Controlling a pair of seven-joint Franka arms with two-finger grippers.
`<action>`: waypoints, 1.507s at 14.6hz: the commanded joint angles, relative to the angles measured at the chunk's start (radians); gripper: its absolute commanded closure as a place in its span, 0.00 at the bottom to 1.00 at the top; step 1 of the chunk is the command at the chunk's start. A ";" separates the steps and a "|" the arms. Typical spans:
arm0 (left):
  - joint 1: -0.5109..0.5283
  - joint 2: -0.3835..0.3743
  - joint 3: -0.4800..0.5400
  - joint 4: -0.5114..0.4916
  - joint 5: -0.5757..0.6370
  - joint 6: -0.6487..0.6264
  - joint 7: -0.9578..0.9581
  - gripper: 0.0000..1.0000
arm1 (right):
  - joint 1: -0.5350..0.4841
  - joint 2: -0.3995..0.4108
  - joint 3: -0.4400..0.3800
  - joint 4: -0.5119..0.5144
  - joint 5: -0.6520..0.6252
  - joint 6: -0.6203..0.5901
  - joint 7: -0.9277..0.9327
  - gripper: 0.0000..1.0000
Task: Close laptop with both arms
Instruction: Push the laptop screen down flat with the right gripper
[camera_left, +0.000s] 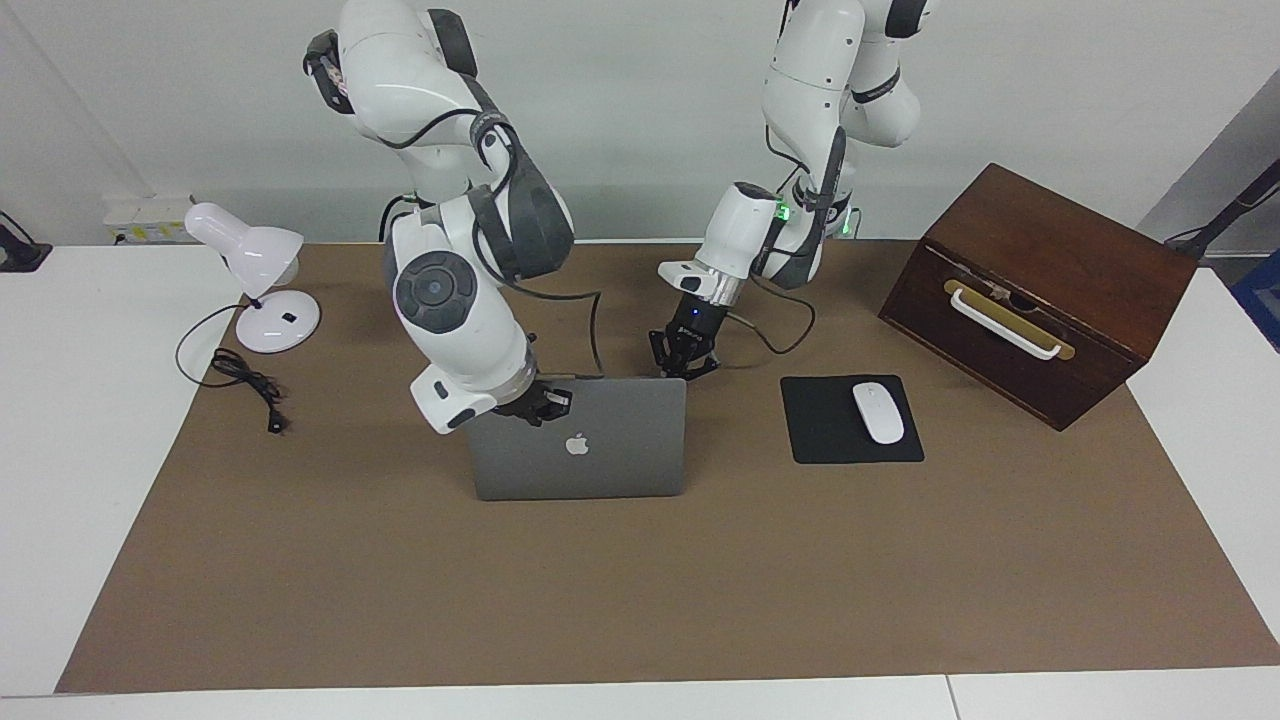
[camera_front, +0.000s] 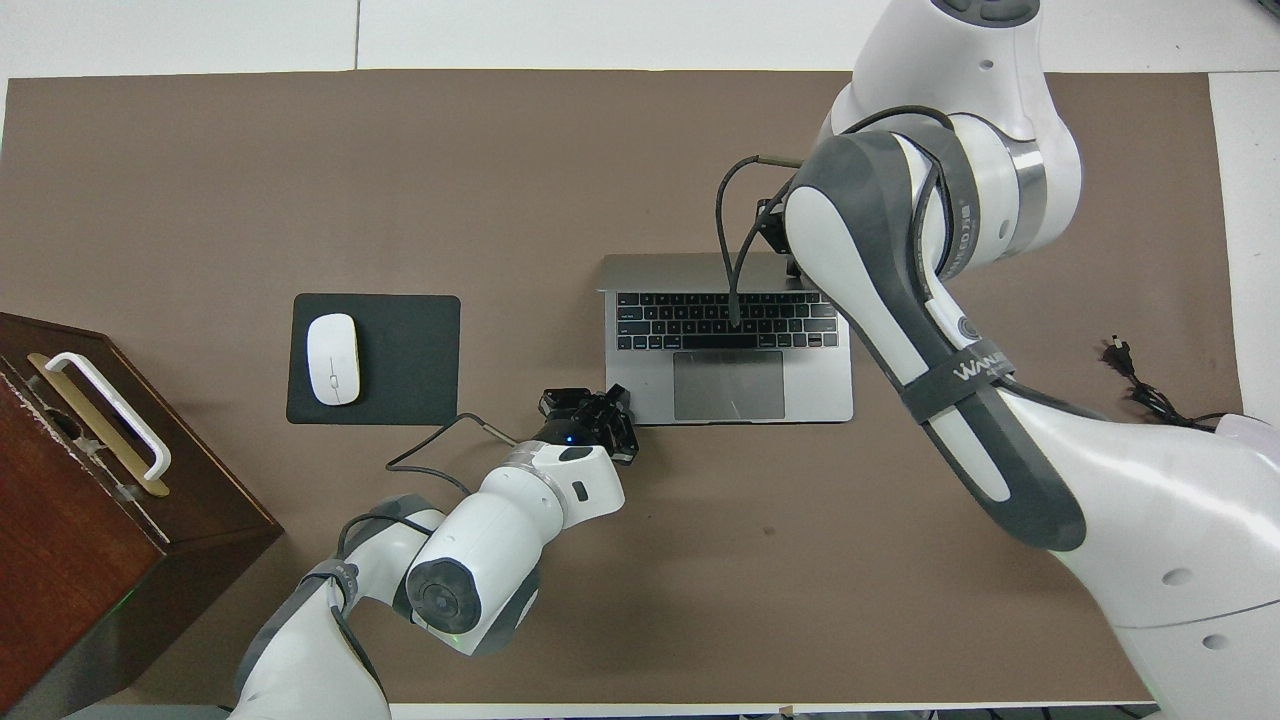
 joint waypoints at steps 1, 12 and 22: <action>-0.021 0.047 0.019 -0.006 -0.011 0.022 0.041 1.00 | -0.019 -0.080 0.017 -0.141 0.023 0.027 -0.025 1.00; -0.031 0.064 0.019 -0.009 -0.013 0.022 0.081 1.00 | -0.039 -0.125 0.017 -0.319 0.026 0.179 -0.064 1.00; -0.032 0.071 0.019 -0.015 -0.011 0.022 0.084 1.00 | -0.031 -0.111 0.017 -0.430 0.024 0.361 -0.069 1.00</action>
